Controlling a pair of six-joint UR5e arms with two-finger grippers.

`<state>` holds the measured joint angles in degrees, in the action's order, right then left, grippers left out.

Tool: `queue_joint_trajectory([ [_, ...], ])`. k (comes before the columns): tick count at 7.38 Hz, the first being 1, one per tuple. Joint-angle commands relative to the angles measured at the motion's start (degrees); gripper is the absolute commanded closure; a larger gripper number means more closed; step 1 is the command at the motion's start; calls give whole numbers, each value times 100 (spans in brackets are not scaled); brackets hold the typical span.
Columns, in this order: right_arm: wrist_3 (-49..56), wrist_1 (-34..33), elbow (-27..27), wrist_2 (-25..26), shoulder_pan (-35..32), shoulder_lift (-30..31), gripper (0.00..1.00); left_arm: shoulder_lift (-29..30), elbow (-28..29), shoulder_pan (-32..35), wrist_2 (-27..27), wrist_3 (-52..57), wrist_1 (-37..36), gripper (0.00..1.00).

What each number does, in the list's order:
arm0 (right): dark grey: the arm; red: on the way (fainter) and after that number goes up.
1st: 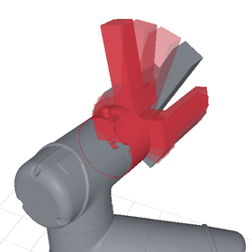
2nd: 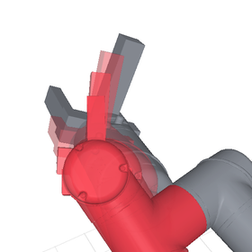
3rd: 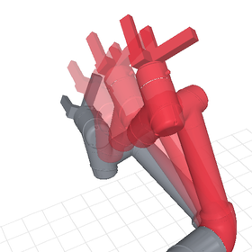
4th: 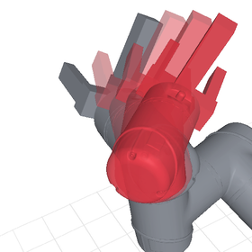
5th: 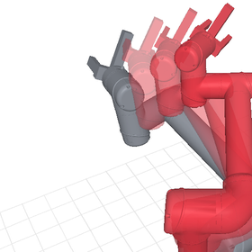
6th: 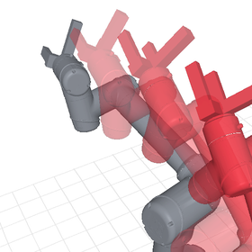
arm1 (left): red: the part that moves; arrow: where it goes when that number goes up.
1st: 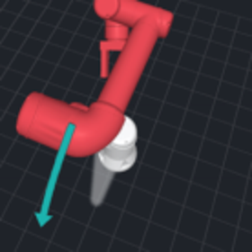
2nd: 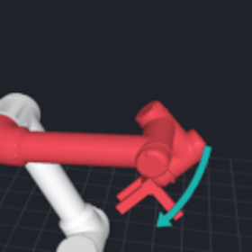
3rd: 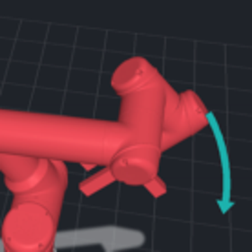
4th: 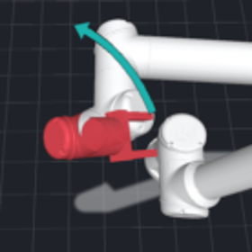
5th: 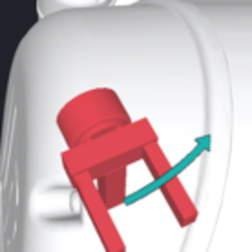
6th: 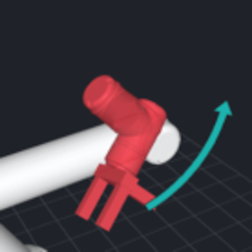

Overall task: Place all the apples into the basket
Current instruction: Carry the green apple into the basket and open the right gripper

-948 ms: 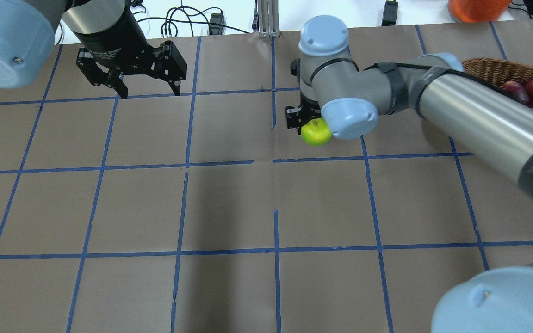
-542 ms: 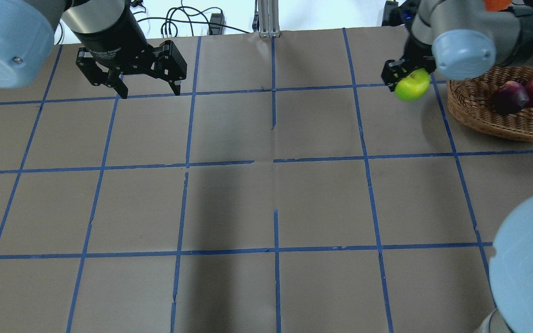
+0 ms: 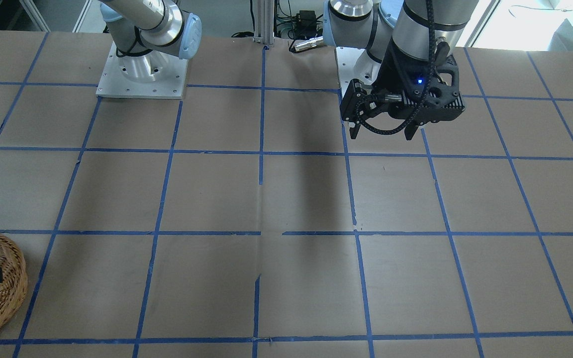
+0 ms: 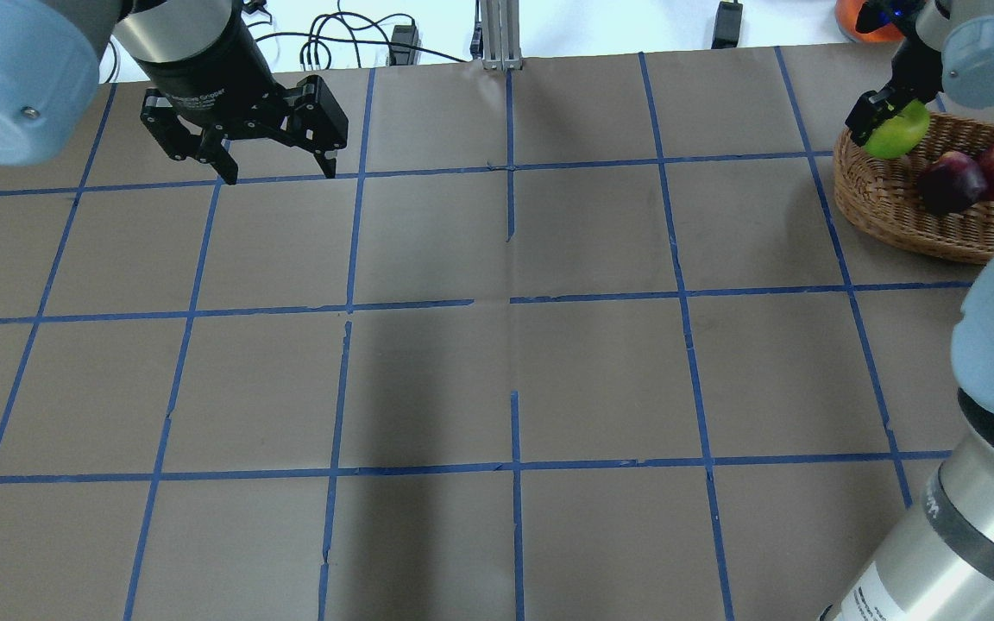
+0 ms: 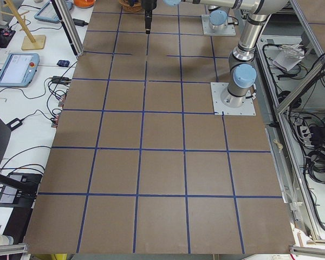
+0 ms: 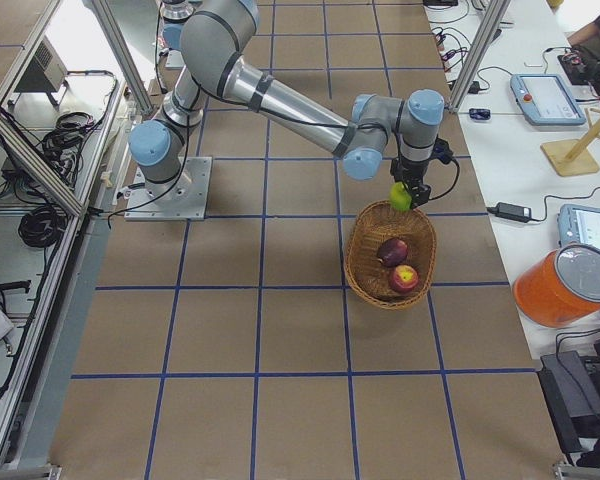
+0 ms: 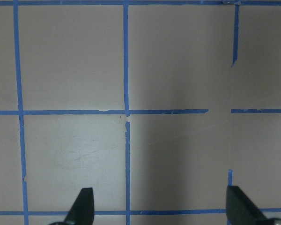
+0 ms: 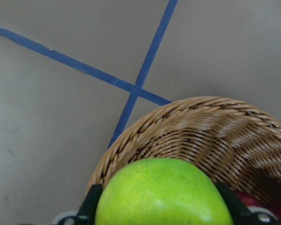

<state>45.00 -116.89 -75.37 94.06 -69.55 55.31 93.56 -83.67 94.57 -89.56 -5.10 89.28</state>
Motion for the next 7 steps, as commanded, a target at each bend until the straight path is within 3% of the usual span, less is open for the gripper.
queue_joint_trajectory([
  [1, 70, 462, 170, 78, 256, -169, 0, -5, 0, 0, 0, 0, 1, 0],
  [3, -26, 667, 198, 78, 171, 40, 0, -5, 0, 0, 0, 0, 1, 0],
  [4, -357, 1181, 198, 60, -135, 372, 0, -5, 0, 0, 0, 0, 1, 0],
  [7, -2777, 2650, -47, -168, -1731, 1585, 0, -5, 0, 0, 0, 0, 1, 0],
])
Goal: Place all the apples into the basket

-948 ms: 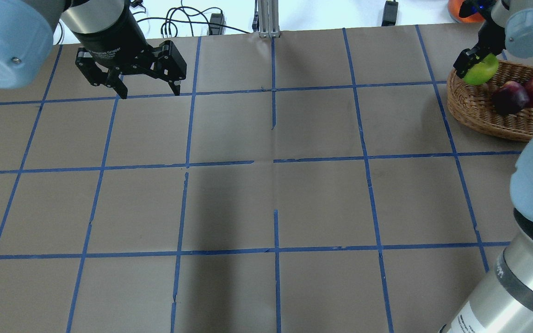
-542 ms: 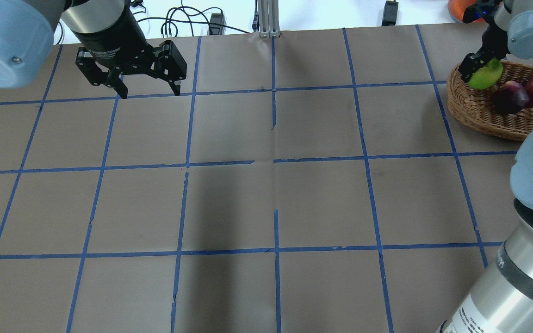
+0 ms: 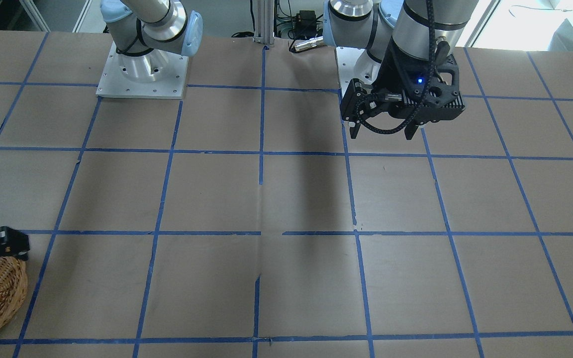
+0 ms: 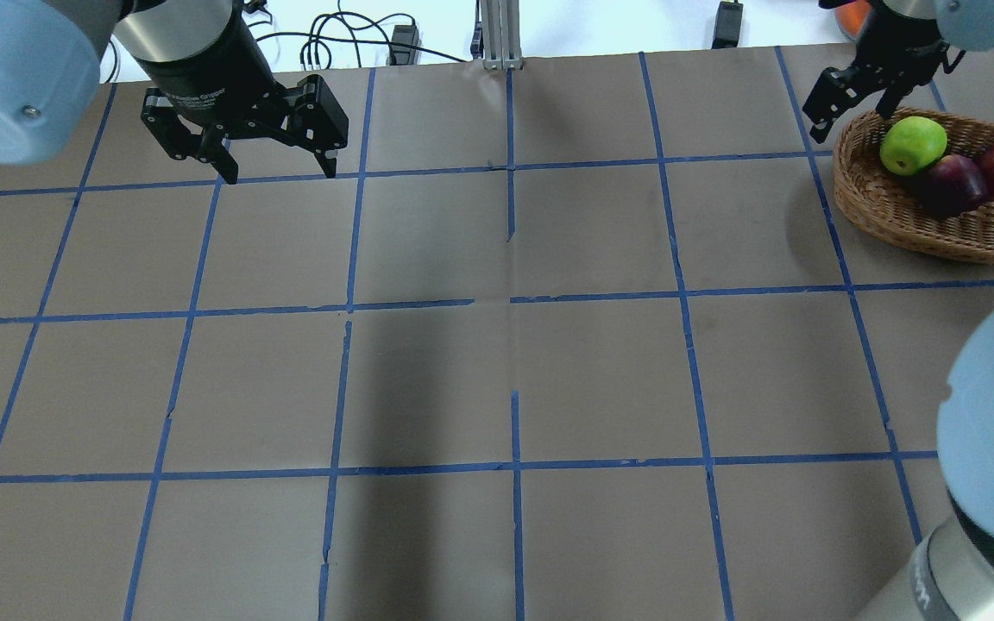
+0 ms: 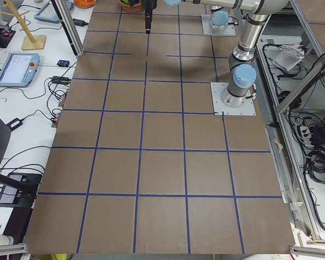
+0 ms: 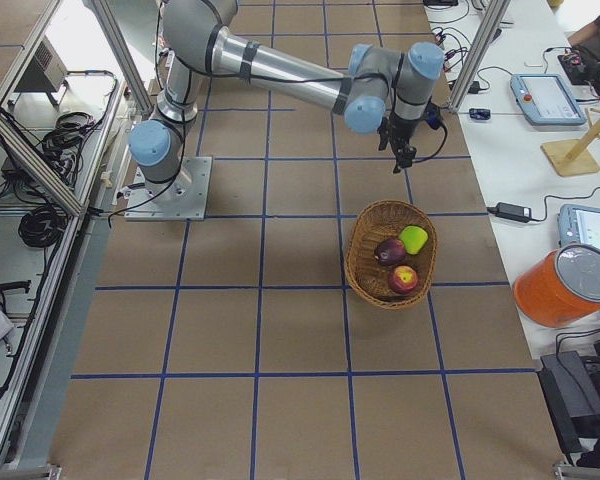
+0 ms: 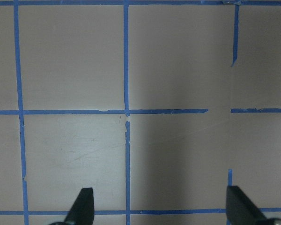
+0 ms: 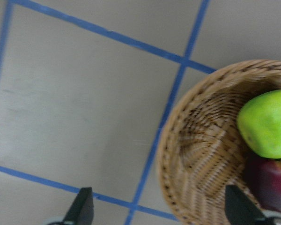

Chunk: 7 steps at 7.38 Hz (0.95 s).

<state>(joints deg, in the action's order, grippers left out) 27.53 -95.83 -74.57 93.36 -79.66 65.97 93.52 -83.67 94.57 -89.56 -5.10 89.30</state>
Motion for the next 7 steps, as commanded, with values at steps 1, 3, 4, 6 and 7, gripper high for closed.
queue_joint_trajectory([
  [1, -2083, 1000, -284, -108, -1361, 1061, 0, 0, 0, -9, 0, -9, 0, 0],
  [3, -2691, 1181, -1099, -125, -1790, 1898, 0, 0, 0, 0, 0, 0, 0, 0],
  [4, -2709, 893, -1243, -143, -1816, 2050, 0, 0, 0, -9, 0, -9, 0, 0],
  [6, -2586, 126, -590, -81, -1554, 1421, 0, 0, 0, 0, 0, 0, 0, 0],
  [7, -2577, 335, -463, -29, -1456, 1358, 0, 0, 0, -9, 0, 0, 0, 0],
])
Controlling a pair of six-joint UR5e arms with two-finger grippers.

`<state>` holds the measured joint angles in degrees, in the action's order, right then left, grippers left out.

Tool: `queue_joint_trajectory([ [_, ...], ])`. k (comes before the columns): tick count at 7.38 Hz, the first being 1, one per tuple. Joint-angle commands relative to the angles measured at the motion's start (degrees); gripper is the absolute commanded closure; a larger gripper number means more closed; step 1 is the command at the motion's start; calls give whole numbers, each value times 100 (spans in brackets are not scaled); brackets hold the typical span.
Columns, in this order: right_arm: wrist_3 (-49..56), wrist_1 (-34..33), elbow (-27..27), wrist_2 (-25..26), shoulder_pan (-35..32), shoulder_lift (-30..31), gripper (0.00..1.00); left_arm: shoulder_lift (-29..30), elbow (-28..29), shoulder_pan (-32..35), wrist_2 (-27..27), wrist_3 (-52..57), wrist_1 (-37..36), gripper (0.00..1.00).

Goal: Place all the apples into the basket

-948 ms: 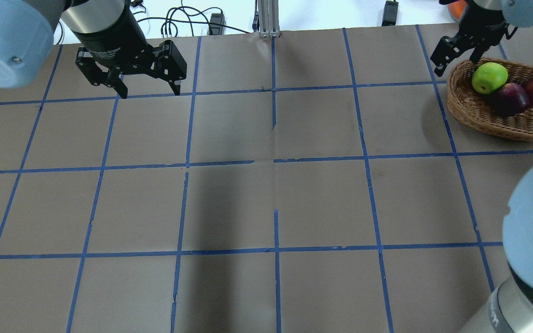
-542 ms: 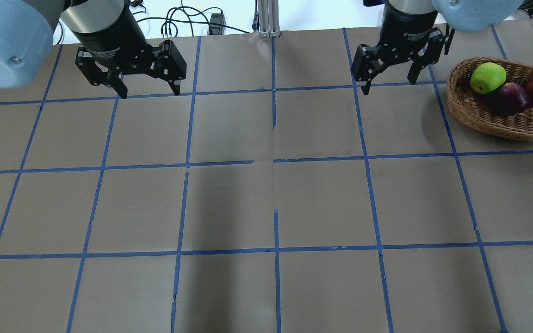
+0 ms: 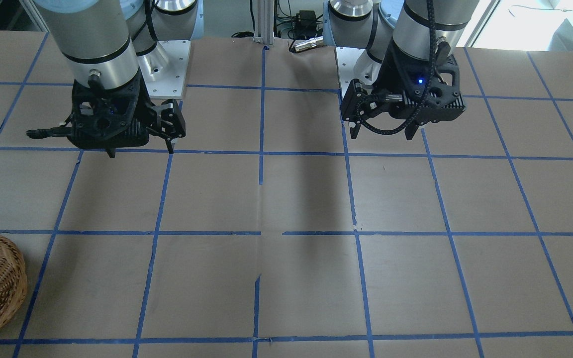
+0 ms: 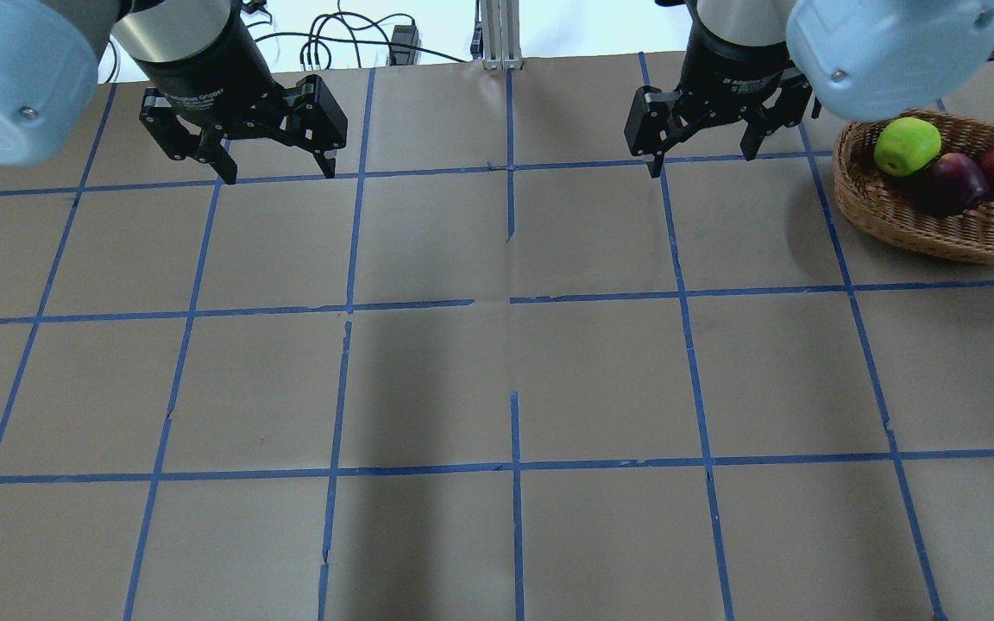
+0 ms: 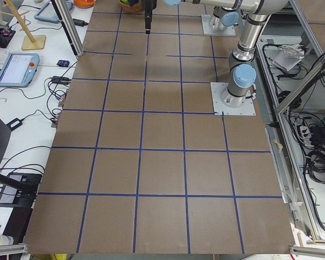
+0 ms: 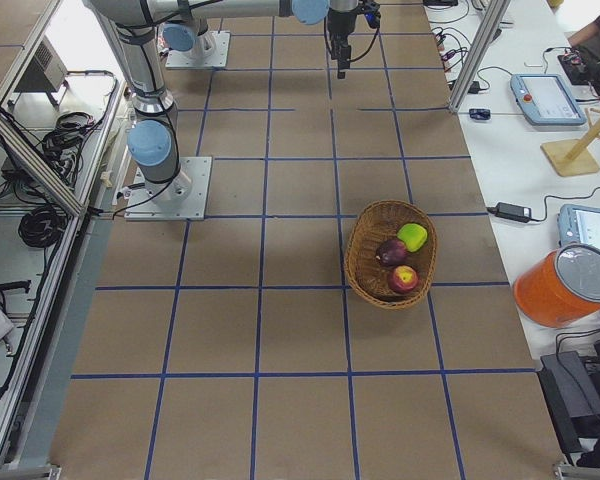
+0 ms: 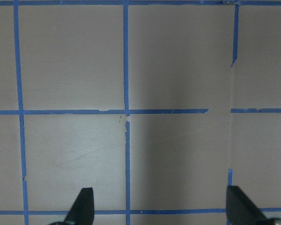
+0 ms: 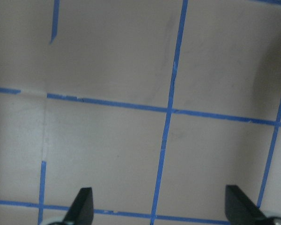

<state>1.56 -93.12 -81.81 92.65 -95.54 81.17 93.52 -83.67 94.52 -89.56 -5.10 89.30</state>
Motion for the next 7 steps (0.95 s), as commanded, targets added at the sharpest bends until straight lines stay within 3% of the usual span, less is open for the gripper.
queue_joint_trajectory([
  [1, 3, 205, 228, 51, 219, -171, 0, -9, 0, -3, 0, 1, 0, 0],
  [7, 38, 347, 236, 8, 387, -136, 0, -9, 0, -3, 0, 1, 0, 0],
])
